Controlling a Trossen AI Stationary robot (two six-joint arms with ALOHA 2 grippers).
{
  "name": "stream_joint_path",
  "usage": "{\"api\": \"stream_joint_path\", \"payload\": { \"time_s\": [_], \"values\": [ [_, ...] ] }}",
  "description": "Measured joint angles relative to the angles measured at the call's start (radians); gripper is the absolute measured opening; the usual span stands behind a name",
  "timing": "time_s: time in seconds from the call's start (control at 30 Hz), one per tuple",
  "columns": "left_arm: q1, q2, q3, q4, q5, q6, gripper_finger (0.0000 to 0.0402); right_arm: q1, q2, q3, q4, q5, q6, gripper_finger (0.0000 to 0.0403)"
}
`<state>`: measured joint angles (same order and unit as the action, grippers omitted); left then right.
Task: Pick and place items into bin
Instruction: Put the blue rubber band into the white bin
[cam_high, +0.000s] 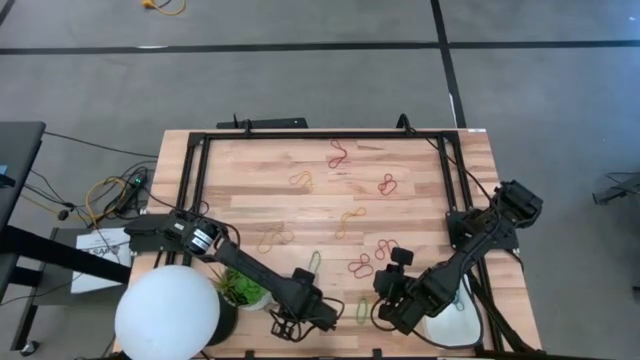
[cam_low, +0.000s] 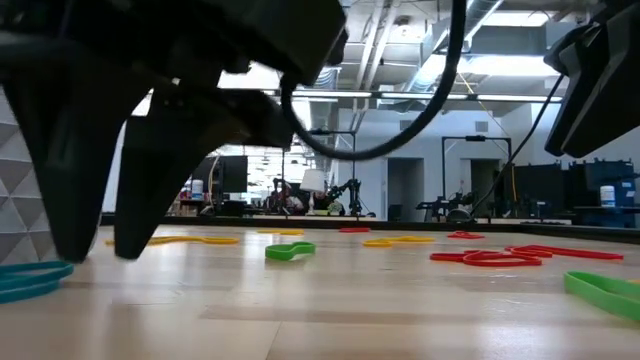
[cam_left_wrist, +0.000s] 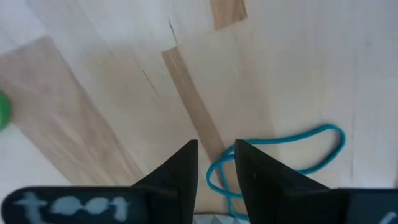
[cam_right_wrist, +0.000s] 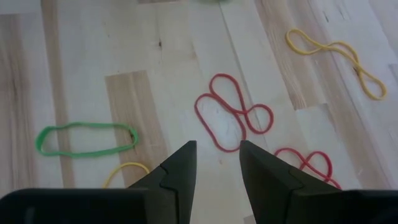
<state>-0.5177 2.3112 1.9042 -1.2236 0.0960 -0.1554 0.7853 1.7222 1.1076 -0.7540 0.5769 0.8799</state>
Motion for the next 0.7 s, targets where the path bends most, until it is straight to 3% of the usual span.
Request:
{"api": "stream_joint_path", "payload": {
  "time_s": [0.33, 0.7],
  "values": [
    [-0.015, 0.0, -0.016, -0.105, -0.03, -0.066, 0.0094, 0.0, 0.0, 0.0, 0.0, 0.0, -0.001, 0.0118],
    [-0.032, -0.004, -0.08, -0.025, -0.086, -0.059, 0.0093, 0.0, 0.0, 0.0, 0.0, 0.0, -0.001, 0.0118]
  ]
}}
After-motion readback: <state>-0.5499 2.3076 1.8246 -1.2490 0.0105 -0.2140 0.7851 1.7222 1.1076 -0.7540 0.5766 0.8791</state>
